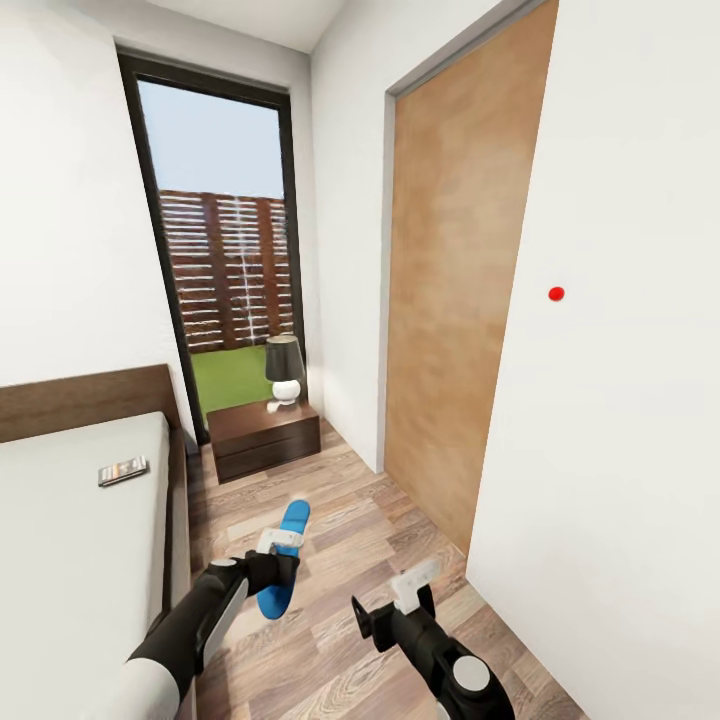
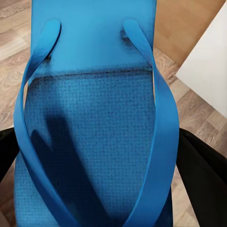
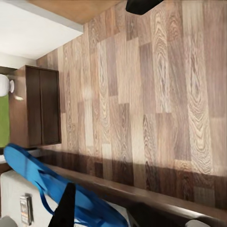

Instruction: In the bedroom, move the book from the bed onto either nightstand, and place the two sandals side by side next to the bed.

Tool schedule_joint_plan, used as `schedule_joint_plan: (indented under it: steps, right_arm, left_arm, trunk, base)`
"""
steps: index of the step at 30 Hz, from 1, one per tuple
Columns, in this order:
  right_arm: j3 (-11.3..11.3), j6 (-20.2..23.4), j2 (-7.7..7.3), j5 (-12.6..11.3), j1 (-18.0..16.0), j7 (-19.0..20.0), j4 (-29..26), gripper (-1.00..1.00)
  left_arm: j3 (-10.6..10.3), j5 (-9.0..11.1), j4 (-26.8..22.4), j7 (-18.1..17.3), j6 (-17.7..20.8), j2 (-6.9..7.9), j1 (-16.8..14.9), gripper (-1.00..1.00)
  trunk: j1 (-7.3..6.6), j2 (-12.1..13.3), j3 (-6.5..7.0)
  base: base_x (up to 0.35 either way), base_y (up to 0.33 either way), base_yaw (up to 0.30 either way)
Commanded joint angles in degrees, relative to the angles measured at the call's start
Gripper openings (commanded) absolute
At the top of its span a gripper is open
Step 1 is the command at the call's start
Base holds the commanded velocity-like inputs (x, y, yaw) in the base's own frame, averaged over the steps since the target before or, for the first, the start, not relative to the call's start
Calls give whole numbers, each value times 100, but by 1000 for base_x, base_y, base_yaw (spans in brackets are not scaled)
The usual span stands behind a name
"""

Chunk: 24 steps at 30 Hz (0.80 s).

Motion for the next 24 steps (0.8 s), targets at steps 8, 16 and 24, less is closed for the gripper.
schedule_joint_plan:
  steps: [8,16,24]
  right_arm:
    - [17,105,15,-2,-6,-5,240,100]
    - [34,-204,8,21,-1,-17,443,100]
    - [10,-290,21,7,0,-30,766,100]
  left_arm:
    - [-2,45,-48,-6,176,-13,-60,-100]
    - [7,49,-60,-6,200,-26,-67,-100]
    - [13,50,-94,-1,198,-26,-67,-100]
  trunk:
    - [2,-10,-12]
    - [2,-10,-12]
    - [2,-10,-12]
  base:
    - [0,0,0]
    - [0,0,0]
    - [0,0,0]
